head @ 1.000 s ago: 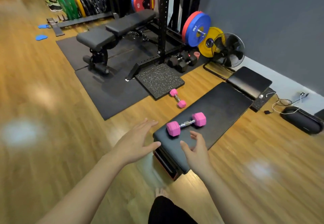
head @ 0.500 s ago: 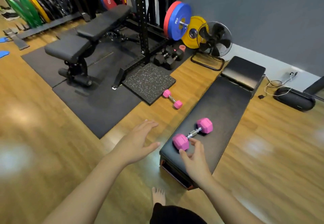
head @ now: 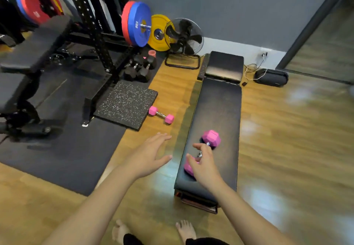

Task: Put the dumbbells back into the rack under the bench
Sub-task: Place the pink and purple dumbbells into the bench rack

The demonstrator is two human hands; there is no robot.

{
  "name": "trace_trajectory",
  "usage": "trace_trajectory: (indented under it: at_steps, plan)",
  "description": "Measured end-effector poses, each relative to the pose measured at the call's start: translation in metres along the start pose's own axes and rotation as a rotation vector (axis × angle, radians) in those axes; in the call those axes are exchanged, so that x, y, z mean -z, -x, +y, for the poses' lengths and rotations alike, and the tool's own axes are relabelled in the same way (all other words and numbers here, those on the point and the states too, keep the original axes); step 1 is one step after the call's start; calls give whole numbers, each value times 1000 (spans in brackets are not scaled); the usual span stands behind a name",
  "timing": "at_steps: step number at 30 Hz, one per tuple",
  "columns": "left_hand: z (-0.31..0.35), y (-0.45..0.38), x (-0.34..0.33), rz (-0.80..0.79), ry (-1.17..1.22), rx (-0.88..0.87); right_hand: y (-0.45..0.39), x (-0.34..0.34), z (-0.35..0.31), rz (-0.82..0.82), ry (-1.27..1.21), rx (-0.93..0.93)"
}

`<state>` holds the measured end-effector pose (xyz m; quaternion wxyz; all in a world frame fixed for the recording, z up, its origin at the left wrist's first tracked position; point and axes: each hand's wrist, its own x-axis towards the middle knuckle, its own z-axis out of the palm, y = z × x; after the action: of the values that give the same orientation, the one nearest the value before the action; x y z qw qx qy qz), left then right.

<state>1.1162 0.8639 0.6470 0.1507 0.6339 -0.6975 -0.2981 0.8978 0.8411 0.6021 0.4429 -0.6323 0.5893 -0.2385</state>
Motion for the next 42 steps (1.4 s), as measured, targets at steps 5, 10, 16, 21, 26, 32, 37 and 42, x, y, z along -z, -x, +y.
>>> trace_trajectory:
  at_steps: [5, 10, 16, 21, 26, 32, 37, 42]
  plan:
    - [-34, -31, 26, -117, -36, -151, -16, -34, -24, 181, -37, -86]
    - [-65, -53, 58, -243, -62, -274, -19, -65, -46, 308, -48, -170]
    - [-77, -98, 68, -352, -104, -414, -10, -84, -47, 477, -121, -328]
    - [-66, -156, 52, -428, -162, -567, -34, -73, -40, 599, -165, -409]
    - [-50, -212, 49, -488, -197, -643, -71, -54, -46, 647, -185, -398]
    - [-11, -271, 54, -495, -196, -751, -100, -28, -62, 726, -200, -400]
    - [7, -291, 41, -611, -186, -863, -102, -30, -57, 829, -217, -510]
    - [16, -314, 27, -786, -229, -1022, -110, -53, -58, 1019, -258, -641]
